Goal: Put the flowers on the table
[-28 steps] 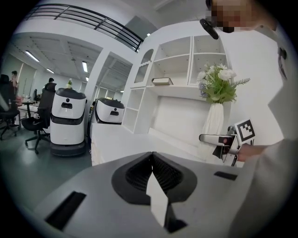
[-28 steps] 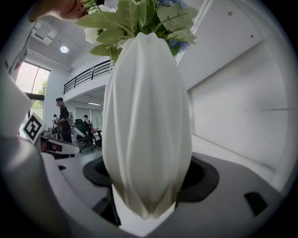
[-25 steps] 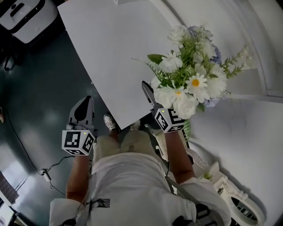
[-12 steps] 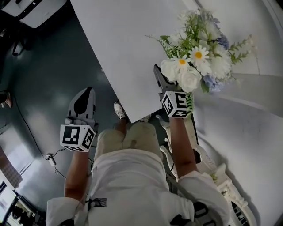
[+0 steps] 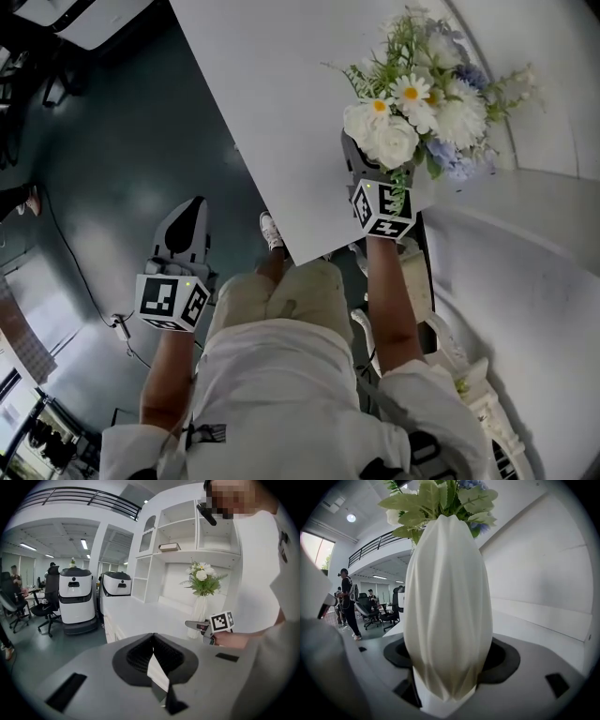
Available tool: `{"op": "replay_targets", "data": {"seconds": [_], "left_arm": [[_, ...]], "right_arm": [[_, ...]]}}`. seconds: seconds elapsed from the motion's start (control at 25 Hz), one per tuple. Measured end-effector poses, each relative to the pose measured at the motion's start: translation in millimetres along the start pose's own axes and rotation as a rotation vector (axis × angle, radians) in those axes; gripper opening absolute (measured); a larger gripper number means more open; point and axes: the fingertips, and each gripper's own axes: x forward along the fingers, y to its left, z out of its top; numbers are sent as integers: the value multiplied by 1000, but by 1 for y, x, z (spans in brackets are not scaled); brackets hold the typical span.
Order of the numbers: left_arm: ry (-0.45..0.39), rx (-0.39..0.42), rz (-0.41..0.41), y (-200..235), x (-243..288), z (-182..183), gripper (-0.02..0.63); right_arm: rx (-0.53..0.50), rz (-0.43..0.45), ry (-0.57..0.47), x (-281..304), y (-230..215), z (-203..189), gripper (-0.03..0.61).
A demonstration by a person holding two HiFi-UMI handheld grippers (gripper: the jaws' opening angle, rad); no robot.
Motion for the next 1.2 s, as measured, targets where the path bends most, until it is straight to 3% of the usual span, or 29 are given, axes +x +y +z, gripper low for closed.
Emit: {"op": "replay_targets", "data": {"seconds": [0.52,0.88,1.2], "left_arm": [[-8,-17,-30,-13,5,-1,15],[-22,-13,13,-14,9,10,15],[-27,-15,-18,-19,15,10,15]], "right_arm": [[-79,-68,-17,17,-19,12,380],[-52,-5,-26,33,-16,10,382],[-56,-26,-23,40,-17,13,382]]}}
